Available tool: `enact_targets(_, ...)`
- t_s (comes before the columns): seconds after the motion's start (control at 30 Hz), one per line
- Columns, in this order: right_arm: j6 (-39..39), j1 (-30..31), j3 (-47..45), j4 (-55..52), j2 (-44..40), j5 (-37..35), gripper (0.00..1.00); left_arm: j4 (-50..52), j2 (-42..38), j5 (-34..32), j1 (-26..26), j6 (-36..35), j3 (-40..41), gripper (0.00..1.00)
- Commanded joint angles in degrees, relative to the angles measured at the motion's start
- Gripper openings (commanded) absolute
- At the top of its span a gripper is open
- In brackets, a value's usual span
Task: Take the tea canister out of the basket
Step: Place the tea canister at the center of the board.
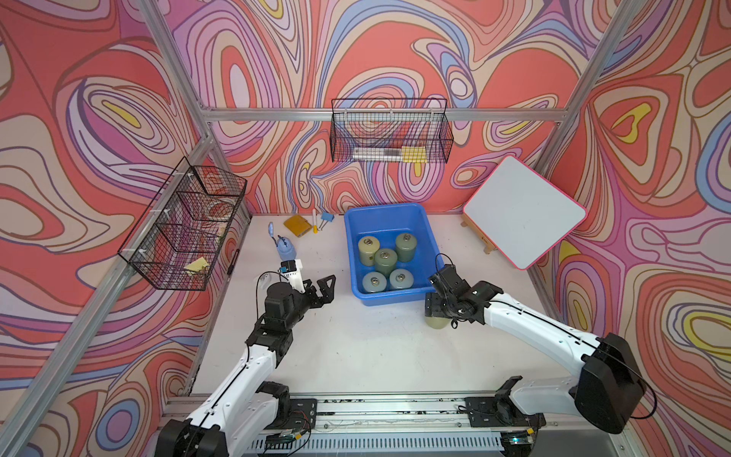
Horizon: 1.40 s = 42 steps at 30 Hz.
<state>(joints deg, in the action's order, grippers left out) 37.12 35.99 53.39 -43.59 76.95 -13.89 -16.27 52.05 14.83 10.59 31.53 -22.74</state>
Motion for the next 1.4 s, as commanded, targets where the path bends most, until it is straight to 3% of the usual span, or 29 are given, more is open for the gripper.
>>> enact_targets(0.0, 0.16, 0.48, -0.11, 4.73, 0.84, -0.37, 0.60, -1.48, -0.46, -0.15, 0.30, -0.17, 0.78, 0.99)
enact_targets(0.3, 0.42, 1.28, -0.56, 7.19, 4.34, 0.44, 0.61, -1.22, -0.75, -0.33, 0.28, -0.28, 0.80, 0.99)
enact_targets(0.53, 0.58, 1.63, -0.27, 7.38, 7.09, 0.31, 0.68, -1.13, -0.90, -0.35, 0.29, -0.32, 0.77, 0.99)
enact_targets(0.67, 0.51, 1.78, 0.09, 7.00, 7.75, 0.31, 0.79, -1.04, -1.03, -0.46, 0.25, -0.25, 0.77, 0.99)
enact_targets(0.7, 0.40, 1.81, 0.27, 6.92, 7.87, 0.44, 0.92, -1.04, -0.99, -0.38, 0.31, -0.28, 0.83, 0.99)
enact_targets(0.73, 0.38, 1.89, 0.49, 6.62, 7.95, 0.61, 0.98, -1.04, -0.99, -0.40, 0.29, -0.31, 0.77, 0.99)
enact_targets(1.13, -1.38, 1.96, 4.60, 0.15, 1.59, 1.84, 0.98, -0.56, -1.30, -0.08, 0.26, -0.34, 0.43, 0.99)
enact_targets(1.37, -4.17, 1.98, 9.62, -4.52, -3.99, 0.54, 0.98, 5.90, -4.04, -0.25, 0.31, -0.33, -5.56, 0.99)
